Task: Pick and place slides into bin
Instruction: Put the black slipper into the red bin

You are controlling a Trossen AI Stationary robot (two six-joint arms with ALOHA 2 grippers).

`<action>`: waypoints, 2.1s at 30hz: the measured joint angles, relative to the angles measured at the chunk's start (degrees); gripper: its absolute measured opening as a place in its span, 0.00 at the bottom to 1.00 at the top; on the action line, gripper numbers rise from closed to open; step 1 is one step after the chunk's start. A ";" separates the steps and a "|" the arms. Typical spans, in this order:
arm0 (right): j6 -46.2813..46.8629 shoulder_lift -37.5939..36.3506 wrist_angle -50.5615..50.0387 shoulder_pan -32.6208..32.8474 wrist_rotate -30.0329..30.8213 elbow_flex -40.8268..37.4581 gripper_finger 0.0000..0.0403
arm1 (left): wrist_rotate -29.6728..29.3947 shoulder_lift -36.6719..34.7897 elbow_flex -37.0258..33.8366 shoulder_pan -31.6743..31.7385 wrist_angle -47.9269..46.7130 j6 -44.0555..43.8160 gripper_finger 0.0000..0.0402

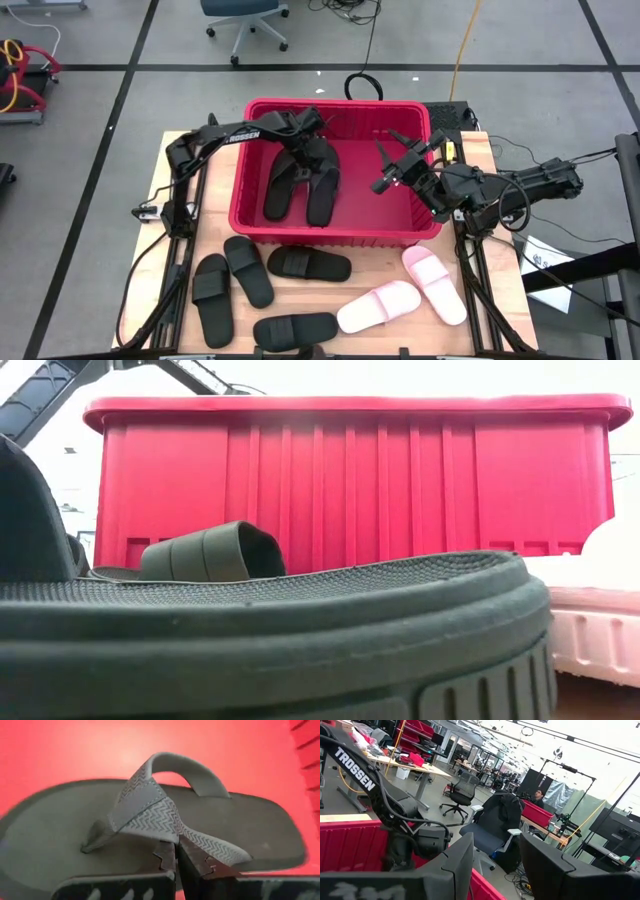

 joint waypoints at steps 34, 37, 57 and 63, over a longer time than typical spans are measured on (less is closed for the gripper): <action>0.02 0.02 0.44 -0.09 -0.19 0.00 0.38 | -13.18 3.01 0.00 0.30 1.22 4.28 0.00; 0.01 0.02 0.52 -0.09 -0.19 0.00 0.38 | -14.27 3.01 0.00 0.30 1.16 3.82 0.01; 0.00 0.02 1.31 -0.07 -0.06 0.00 0.38 | -20.30 2.72 0.00 -1.77 0.48 -3.71 0.29; 0.00 -0.02 1.31 -0.07 0.15 0.00 0.38 | -20.29 -0.53 0.00 -2.06 -1.62 -8.08 0.30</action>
